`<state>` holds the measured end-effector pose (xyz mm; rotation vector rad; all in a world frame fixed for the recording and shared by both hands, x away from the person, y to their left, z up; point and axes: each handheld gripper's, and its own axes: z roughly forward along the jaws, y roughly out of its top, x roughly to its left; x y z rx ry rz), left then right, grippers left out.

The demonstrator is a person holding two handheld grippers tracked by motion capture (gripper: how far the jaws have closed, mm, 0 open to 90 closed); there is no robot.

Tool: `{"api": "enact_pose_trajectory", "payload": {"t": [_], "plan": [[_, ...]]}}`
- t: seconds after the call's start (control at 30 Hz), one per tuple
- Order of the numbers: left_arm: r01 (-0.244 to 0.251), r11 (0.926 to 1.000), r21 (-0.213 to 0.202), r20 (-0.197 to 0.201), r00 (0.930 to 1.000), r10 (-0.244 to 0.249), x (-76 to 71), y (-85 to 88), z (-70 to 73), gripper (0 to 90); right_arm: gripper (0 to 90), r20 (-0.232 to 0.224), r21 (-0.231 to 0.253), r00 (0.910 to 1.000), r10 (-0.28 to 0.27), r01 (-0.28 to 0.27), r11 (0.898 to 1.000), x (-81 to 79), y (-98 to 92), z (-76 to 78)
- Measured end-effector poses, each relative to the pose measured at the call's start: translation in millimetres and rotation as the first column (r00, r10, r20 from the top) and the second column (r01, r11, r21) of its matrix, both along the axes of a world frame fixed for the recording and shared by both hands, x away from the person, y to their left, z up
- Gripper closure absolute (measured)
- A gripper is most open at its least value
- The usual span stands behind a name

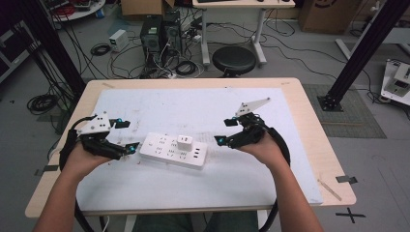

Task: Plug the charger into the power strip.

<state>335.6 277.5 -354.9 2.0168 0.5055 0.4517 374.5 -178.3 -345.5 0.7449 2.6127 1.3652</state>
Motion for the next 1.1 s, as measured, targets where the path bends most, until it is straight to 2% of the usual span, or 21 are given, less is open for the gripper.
{"api": "enact_pose_trajectory", "payload": {"t": [0.1,0.23,0.63,1.1], "plan": [[0.0,1.0,-0.008,0.005,1.0,0.0,1.9,1.6,-1.7,17.0,19.4,-0.008,0.039,0.9995,-0.031,0.032,0.999,-2.3,-16.3,-5.1],[-0.014,0.9998,-0.015,0.01,0.9998,0.014,1.8,2.7,-2.7,16.9,19.4,0.002,0.049,0.9992,-0.04,0.04,0.998,-2.6,-25.6,-5.8],[-0.038,0.9992,-0.013,0.008,0.9992,0.038,-0.8,0.8,-4.6,16.9,19.4,0.007,0.079,0.998,-0.063,0.062,0.995,-5.8,-36.7,-8.5],[-0.042,0.9991,0.005,0.013,0.9991,0.042,1.5,-1.8,0.4,16.9,19.4,0.009,0.078,0.9973,-0.074,0.073,0.994,-6.4,-39.1,-8.4]]}}
